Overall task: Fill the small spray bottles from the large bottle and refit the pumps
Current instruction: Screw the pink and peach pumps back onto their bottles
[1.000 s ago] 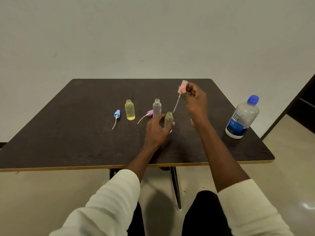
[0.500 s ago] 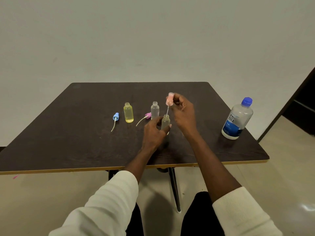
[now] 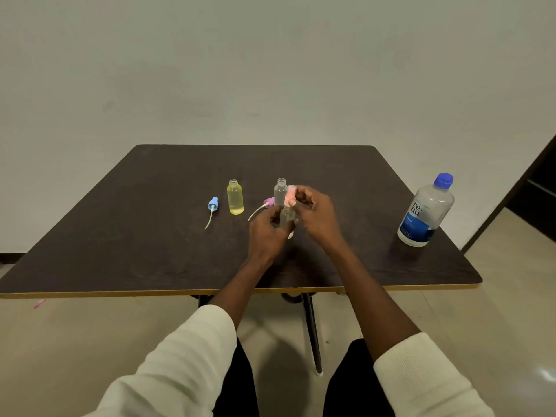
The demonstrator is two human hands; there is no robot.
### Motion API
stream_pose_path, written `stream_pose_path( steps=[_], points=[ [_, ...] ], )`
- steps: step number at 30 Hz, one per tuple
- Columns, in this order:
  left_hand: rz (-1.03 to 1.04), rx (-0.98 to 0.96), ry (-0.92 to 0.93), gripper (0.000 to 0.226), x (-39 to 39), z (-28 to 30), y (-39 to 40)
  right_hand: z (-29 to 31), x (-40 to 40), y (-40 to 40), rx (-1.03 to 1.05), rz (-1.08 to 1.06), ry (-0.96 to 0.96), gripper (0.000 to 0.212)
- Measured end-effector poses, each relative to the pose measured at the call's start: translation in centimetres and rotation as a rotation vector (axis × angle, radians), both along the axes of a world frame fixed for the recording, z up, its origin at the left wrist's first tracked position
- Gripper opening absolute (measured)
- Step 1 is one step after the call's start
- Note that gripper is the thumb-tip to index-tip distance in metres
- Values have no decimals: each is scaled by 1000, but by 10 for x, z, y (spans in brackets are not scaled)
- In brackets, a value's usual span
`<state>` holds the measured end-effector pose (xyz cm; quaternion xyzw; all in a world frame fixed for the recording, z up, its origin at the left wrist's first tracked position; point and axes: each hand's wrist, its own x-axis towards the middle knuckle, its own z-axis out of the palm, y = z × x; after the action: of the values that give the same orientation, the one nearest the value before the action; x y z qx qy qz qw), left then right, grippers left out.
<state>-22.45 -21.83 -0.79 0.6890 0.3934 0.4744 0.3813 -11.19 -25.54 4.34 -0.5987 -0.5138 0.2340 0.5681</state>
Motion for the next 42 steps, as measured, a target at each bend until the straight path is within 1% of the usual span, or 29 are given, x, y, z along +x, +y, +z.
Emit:
stream_pose_path(
  steps=[4,7,10,13,17,19,21,22,25,27,29,32,39,42],
  points=[
    [0,3,8,14,-13,3,4,0,-8,1,16,48,-10,22],
    [-10,34,-6,24,-20,2,6,-3,-14,2,11,98,-29,19],
    [-15,53,3,32,-21,0,5,-7,-13,3,21,72,-10,18],
    [-7,70,27,36,-20,-3,7,-11,-11,7,11,31,-30,18],
    [10,87,49,32,-21,-5,11,-12,-11,10,6,-19,-114,28],
    [11,77,41,30,-21,-4,10,-14,-11,9,11,-15,-105,37],
    [7,63,27,32,-21,-4,10,-14,-10,7,27,-6,-77,48],
    [3,57,20,34,-21,-4,10,-13,-10,6,28,7,-49,49],
    [-9,46,20,44,-21,-3,10,-7,-13,4,25,55,48,40],
    [-7,40,24,47,-21,-3,9,-8,-14,6,36,83,51,31],
    [4,35,20,46,-21,-3,9,-11,-16,7,45,94,33,24],
    [-2,36,19,41,-21,-2,8,-14,-16,8,53,87,59,19],
    [-6,52,44,34,-21,-3,8,-14,-13,11,23,35,-11,25],
    [10,47,46,35,-22,-2,7,-16,-11,11,20,19,-20,36]
  ],
)
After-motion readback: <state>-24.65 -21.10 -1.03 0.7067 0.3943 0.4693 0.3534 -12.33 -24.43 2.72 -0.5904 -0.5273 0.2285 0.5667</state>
